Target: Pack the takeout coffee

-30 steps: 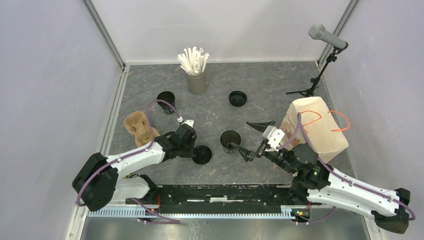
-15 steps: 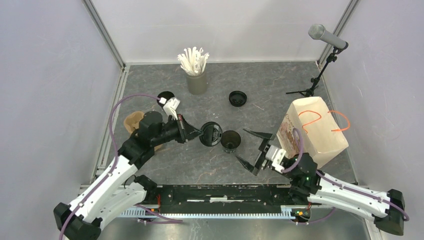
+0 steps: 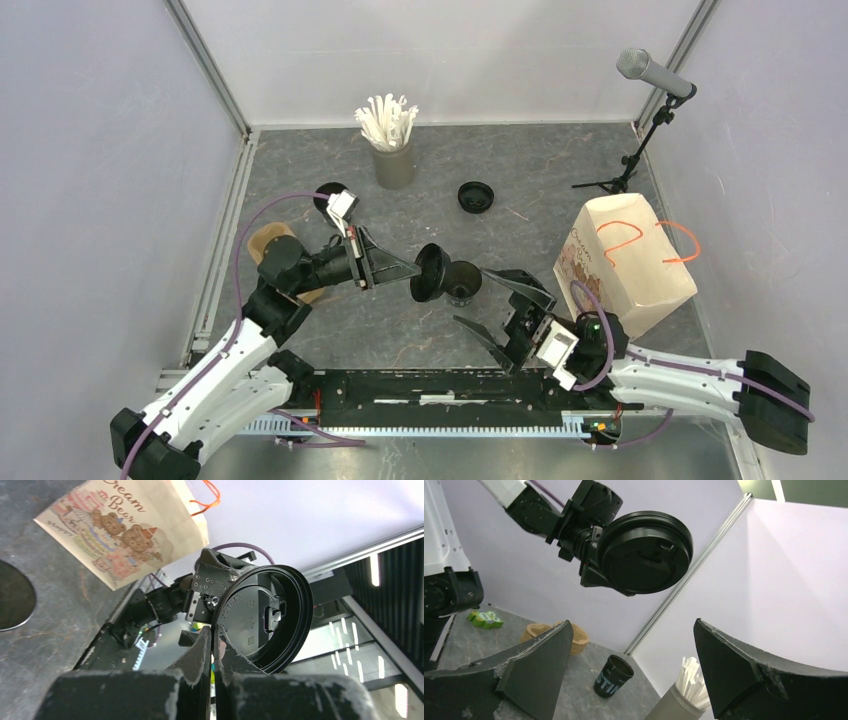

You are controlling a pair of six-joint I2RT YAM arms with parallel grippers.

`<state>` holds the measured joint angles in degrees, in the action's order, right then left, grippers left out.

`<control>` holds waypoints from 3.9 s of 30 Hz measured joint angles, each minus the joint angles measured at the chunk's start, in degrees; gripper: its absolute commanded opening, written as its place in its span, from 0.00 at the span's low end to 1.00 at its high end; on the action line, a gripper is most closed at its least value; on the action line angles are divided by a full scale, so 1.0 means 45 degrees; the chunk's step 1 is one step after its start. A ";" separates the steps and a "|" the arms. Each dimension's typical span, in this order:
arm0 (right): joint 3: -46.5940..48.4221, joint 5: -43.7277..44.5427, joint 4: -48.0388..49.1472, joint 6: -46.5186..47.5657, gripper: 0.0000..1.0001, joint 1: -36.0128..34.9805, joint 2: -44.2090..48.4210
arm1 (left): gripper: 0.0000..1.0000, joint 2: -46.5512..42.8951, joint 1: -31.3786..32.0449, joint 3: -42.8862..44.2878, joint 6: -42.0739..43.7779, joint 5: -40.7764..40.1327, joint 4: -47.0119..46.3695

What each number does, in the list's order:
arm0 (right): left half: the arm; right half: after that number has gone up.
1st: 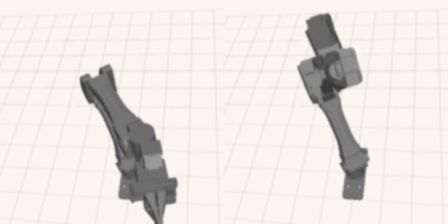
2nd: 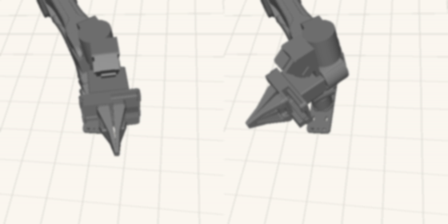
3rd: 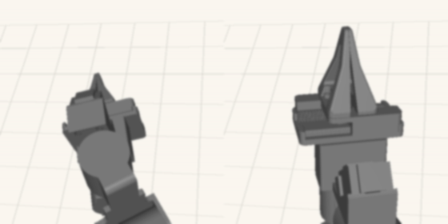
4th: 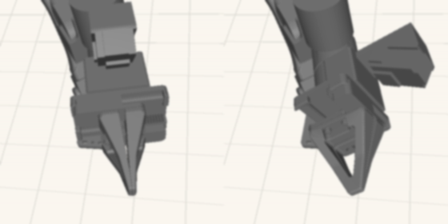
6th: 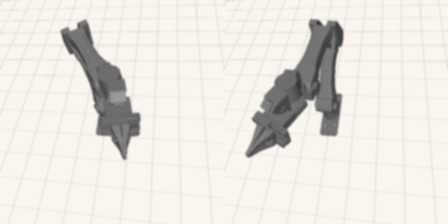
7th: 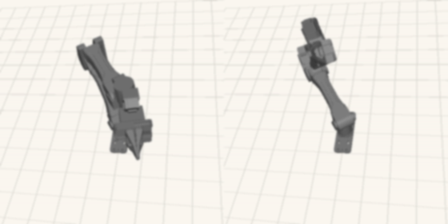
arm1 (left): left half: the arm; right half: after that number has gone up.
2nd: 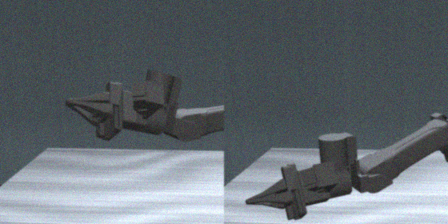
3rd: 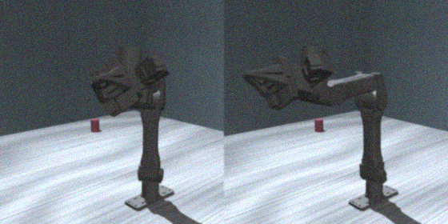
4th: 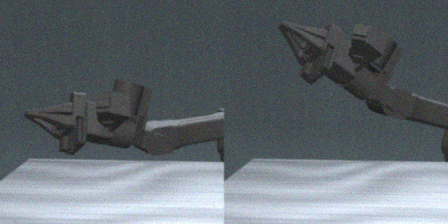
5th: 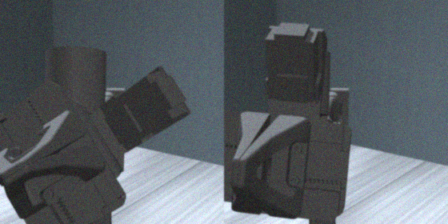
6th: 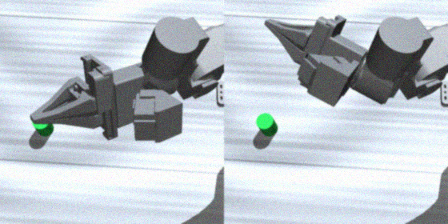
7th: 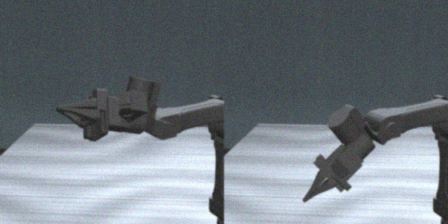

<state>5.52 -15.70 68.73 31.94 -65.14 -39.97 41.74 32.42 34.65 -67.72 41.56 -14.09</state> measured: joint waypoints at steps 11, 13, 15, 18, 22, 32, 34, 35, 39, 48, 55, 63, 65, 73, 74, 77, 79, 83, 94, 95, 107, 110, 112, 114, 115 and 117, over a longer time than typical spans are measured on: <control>0.1409 -0.0233 0.1972 0.0291 0.98 -0.0194 -0.2327 | 0.03 0.0024 0.0243 -0.0811 -0.1457 0.0466 -0.1569; 0.1656 -0.0238 0.1967 0.0325 0.98 -0.0253 -0.2623 | 0.02 0.0024 0.0262 -0.0903 -0.1486 0.0466 -0.1642; 0.1846 -0.0282 0.1933 0.0413 0.98 -0.0321 -0.2837 | 0.03 0.0019 0.0321 -0.1020 -0.1569 0.0457 -0.1695; 0.2123 -0.0321 0.1729 0.0651 0.98 -0.0471 -0.3050 | 0.03 0.0019 0.0379 -0.1156 -0.1661 0.0457 -0.1753; 0.2492 -0.0306 0.1452 0.1025 0.98 -0.0714 -0.3351 | 0.03 -0.0005 0.0408 -0.1243 -0.1758 0.0452 -0.1860; 0.2827 0.0170 0.1137 0.2021 0.98 -0.1326 -0.3973 | 0.02 -0.0121 0.0539 -0.1341 -0.1836 0.0408 -0.2025; 0.2846 0.0277 0.1151 0.2127 0.97 -0.1365 -0.4022 | 0.02 -0.0121 0.0563 -0.1360 -0.1836 0.0393 -0.2055; 0.2851 0.0316 0.1156 0.2166 0.97 -0.1384 -0.4041 | 0.02 -0.0126 0.0588 -0.1384 -0.1836 0.0364 -0.2064; 0.2851 0.0403 0.1156 0.2239 0.93 -0.1428 -0.4133 | 0.03 -0.0146 0.0627 -0.1525 -0.1841 0.0311 -0.2142; 0.2846 0.0457 0.1205 0.2307 0.82 -0.1433 -0.4163 | 0.02 -0.0204 0.0656 -0.1671 -0.1851 0.0219 -0.2225; 0.2841 0.0602 0.1248 0.2225 0.81 -0.1438 -0.4197 | 0.54 -0.0345 0.0656 -0.1749 -0.1967 0.0083 -0.2210; 0.2793 0.3079 -0.0087 0.0204 0.81 -0.1438 -0.3259 | 1.00 -0.1370 0.0675 -0.1146 0.0282 -0.1938 0.1370; 0.3094 0.4133 -0.1676 -0.0525 0.82 -0.1438 -0.2778 | 1.00 -0.1282 0.0675 -0.0471 0.1423 -0.2812 0.2924; 0.7130 0.8830 -1.0729 -0.3823 0.82 -0.1384 -0.2647 | 1.00 0.0248 0.0670 0.2565 0.6319 -0.7388 0.8189; 0.7422 0.9185 -1.1667 -0.4201 0.82 -0.1292 -0.2720 | 1.00 0.0272 0.0670 0.2589 0.6751 -0.7907 0.8592; 0.8315 0.9544 -1.4498 -0.5251 0.81 -0.0869 -0.3274 | 1.00 0.0068 0.0670 0.2540 0.7708 -0.8864 0.9704; 0.8850 0.9481 -1.5994 -0.5756 0.80 -0.0495 -0.3711 | 1.00 -0.0306 0.0670 0.2438 0.8315 -0.9141 1.0171; 1.0273 0.8986 -1.8904 -0.6708 0.79 0.0539 -0.4877 | 1.00 -0.1486 0.0670 0.2103 0.9403 -0.9364 1.0885; 1.3755 0.6577 -2.3076 -0.7082 0.78 0.2157 -0.8801 | 1.00 -0.3541 0.0670 0.1467 1.0312 -0.9593 1.1404; 1.4032 0.6397 -2.3401 -0.7043 0.79 0.2152 -0.9156 | 1.00 -0.3716 0.0670 0.1447 1.0336 -0.9607 1.1409; 1.6096 0.6042 -2.5757 -0.6683 0.85 0.2157 -1.0894 | 1.00 -0.4367 0.0670 0.1375 1.0482 -0.9666 1.1395; 1.6140 0.6042 -2.6136 -0.6620 0.85 0.2157 -1.1016 | 1.00 -0.4362 0.0670 0.1375 1.0491 -0.9666 1.1400; 1.6140 0.6037 -2.6306 -0.6552 0.85 0.2157 -1.1098 | 1.00 -0.4362 0.0670 0.1375 1.0491 -0.9666 1.1400; 1.6140 0.6033 -2.6471 -0.6499 0.85 0.2157 -1.1171 | 1.00 -0.4362 0.0670 0.1375 1.0491 -0.9661 1.1400; 1.6145 0.6028 -2.6520 -0.6465 0.85 0.2157 -1.1205 | 1.00 -0.4362 0.0670 0.1375 1.0491 -0.9666 1.1400; 1.6203 0.6003 -2.6636 -0.6416 0.86 0.2157 -1.1332 | 1.00 -0.4362 0.0670 0.1375 1.0491 -0.9666 1.1400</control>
<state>78.43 11.31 -51.13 3.07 -55.44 -90.96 22.11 35.44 40.84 -20.51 -1.93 37.21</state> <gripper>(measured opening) 0.854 0.997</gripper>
